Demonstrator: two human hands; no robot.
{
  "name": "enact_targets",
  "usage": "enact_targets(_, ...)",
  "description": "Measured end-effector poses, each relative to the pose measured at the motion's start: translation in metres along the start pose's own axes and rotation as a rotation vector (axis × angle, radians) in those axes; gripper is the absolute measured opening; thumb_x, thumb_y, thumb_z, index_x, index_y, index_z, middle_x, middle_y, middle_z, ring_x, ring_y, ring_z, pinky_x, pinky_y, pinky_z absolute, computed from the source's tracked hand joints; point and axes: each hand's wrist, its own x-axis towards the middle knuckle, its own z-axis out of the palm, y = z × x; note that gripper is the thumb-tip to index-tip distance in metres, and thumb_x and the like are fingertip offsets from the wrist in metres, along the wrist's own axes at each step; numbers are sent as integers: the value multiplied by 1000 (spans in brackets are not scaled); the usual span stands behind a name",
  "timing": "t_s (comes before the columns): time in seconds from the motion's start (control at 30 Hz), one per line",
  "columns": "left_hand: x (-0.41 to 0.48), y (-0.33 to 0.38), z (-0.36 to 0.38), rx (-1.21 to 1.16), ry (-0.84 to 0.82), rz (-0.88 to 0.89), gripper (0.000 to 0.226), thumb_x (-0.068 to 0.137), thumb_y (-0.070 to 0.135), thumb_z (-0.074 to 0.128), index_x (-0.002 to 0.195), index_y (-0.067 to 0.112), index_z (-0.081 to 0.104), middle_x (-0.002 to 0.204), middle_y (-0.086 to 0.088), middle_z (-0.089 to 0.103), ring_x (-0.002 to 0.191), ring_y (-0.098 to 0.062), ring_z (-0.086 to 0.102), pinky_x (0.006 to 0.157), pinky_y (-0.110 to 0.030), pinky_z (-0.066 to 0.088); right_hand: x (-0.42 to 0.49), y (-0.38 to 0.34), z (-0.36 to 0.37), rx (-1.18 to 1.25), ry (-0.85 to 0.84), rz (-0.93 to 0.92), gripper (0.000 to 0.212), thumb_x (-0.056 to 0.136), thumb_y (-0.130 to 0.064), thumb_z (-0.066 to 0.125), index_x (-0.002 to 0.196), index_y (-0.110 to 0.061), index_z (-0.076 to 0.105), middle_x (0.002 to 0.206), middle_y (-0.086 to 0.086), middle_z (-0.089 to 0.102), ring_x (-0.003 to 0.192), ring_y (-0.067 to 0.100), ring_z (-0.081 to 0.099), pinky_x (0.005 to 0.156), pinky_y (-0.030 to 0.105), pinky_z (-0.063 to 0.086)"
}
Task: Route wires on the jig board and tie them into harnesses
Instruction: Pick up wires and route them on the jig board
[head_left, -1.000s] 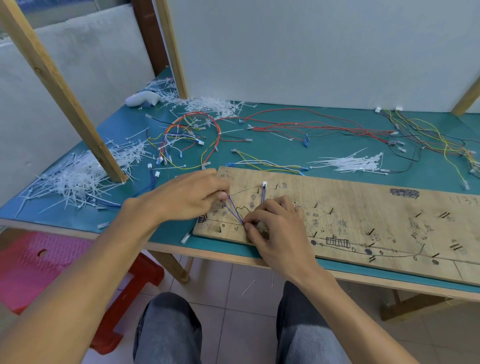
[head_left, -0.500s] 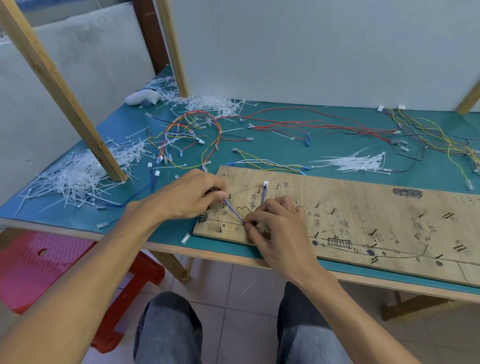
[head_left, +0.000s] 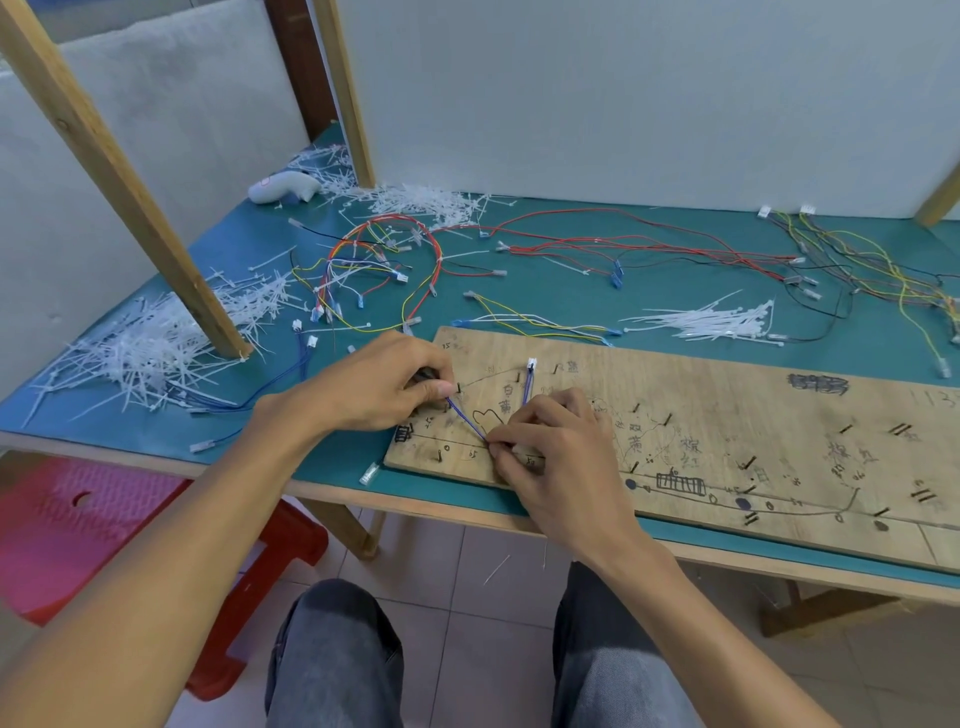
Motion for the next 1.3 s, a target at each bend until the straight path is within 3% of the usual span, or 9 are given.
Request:
enact_targets(0.13, -1, 0, 2, 6, -23, -27, 12, 102, 29, 68, 94, 27, 75, 90, 10, 73, 88, -3, 64, 82, -31, 51, 0, 0, -1, 1, 1, 0, 11, 94, -36, 74, 101, -39, 82, 96, -22, 62, 107, 16, 47, 85, 45, 40)
enact_targets(0.37, 2, 8, 5, 150, -15, -85, 1, 98, 33, 72, 98, 33, 72, 102, 9, 68, 101, -14, 59, 94, -43, 51, 1, -1, -2, 95, 17, 40, 12, 91, -30, 79, 102, -33, 82, 92, -20, 69, 107, 15, 49, 90, 50, 43)
enact_targets(0.47, 3, 14, 5, 166, 17, -171, 7, 94, 33, 76, 96, 35, 70, 101, 12, 63, 105, -14, 59, 95, -45, 53, 1, 1, -6, 207, 56, 87, 25, 85, -23, 87, 109, -28, 82, 88, -21, 72, 105, 15, 54, 94, 52, 46)
enact_targets(0.57, 3, 22, 6, 104, 77, -242, 20, 88, 21, 81, 98, 34, 69, 95, 17, 64, 104, -12, 60, 94, -42, 53, 0, -1, -8, 243, 67, 106, 26, 81, -21, 90, 105, -27, 83, 82, -22, 72, 104, 14, 56, 95, 49, 47)
enact_targets(0.7, 1, 30, 3, 12, 159, -242, 36, 84, 6, 68, 110, 30, 71, 105, 14, 69, 109, -13, 58, 99, -38, 49, 1, -2, -9, 294, 91, 146, 25, 77, -22, 94, 100, -27, 85, 79, -19, 70, 104, 2, 57, 92, 32, 49)
enact_targets(0.87, 54, 58, 5, 7, 293, -168, 14, 93, 24, 68, 104, 28, 76, 102, 7, 74, 102, -17, 65, 96, -39, 54, 1, -6, -12, 248, 77, 113, 38, 76, -32, 94, 111, -25, 82, 92, -22, 74, 108, 13, 56, 99, 47, 48)
enact_targets(1.03, 120, 79, 18, 151, 169, -119, 31, 99, 27, 72, 129, 23, 69, 131, 1, 68, 126, -24, 60, 102, -42, 50, -1, -4, -15, 261, 155, 91, 37, 79, -38, 91, 112, -26, 80, 100, -18, 72, 110, 15, 55, 98, 33, 46)
enact_targets(1.2, 144, 77, 29, 224, 140, -156, 7, 96, 21, 75, 103, 19, 77, 109, -4, 75, 106, -29, 67, 90, -42, 55, -1, -2, -14, 282, 161, 90, 32, 82, -39, 89, 109, -25, 80, 96, -20, 70, 110, 14, 54, 98, 33, 46)
enact_targets(1.3, 149, 71, 32, 198, 139, -139, 8, 96, 28, 77, 98, 20, 76, 102, -1, 74, 100, -26, 67, 87, -42, 55, 0, -1, -13, 286, 175, 93, 30, 83, -40, 88, 108, -25, 79, 95, -20, 70, 111, 14, 53, 98, 34, 46)
